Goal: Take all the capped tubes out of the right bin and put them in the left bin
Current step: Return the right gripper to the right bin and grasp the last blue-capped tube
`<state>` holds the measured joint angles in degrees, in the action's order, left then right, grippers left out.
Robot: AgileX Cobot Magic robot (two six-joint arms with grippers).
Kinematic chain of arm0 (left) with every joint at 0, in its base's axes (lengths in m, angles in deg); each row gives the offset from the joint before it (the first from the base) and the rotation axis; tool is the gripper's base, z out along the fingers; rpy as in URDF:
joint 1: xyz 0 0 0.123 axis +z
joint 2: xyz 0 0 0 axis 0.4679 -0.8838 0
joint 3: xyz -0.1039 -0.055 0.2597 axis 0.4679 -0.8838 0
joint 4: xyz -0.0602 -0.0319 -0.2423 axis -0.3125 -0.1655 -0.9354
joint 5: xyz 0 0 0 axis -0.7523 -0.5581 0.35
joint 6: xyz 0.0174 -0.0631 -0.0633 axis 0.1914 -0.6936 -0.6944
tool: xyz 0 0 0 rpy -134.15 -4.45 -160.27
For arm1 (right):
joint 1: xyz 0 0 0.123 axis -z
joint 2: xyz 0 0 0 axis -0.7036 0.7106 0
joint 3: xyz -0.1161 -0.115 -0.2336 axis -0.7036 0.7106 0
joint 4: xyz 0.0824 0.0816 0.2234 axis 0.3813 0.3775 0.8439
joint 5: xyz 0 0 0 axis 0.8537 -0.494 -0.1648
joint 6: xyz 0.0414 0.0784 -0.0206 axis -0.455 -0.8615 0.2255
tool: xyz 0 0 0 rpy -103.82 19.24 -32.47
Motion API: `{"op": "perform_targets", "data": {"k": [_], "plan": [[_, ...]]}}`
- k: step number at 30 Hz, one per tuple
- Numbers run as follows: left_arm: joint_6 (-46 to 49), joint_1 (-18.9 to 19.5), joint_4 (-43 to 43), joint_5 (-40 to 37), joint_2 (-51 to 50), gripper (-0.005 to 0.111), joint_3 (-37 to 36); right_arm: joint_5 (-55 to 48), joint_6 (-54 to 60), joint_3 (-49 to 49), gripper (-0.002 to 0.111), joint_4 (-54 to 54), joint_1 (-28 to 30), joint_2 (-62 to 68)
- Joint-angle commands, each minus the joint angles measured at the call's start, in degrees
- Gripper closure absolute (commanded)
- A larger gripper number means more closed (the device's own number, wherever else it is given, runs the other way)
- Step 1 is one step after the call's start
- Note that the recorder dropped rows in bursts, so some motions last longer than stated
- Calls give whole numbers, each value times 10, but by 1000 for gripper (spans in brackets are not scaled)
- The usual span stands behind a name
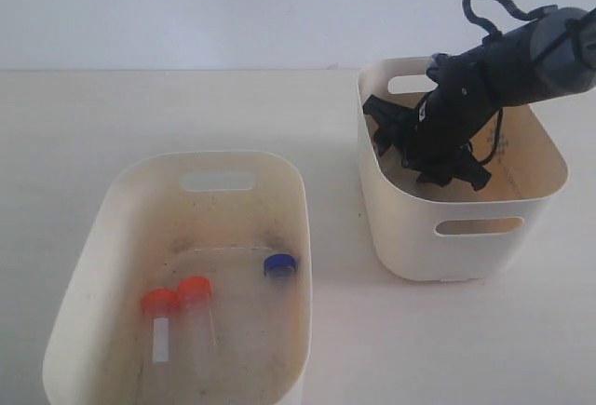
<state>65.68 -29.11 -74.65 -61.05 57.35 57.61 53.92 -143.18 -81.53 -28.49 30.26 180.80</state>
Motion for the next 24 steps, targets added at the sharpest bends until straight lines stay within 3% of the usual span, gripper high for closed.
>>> {"op": "perform_targets", "data": {"k": [1, 24], "plan": [[-7, 1, -4, 9, 1, 102, 2, 10, -4, -3, 49, -8, 2, 10], [-7, 1, -4, 9, 1, 102, 2, -26, -3, -3, 49, -33, 2, 35]]}}
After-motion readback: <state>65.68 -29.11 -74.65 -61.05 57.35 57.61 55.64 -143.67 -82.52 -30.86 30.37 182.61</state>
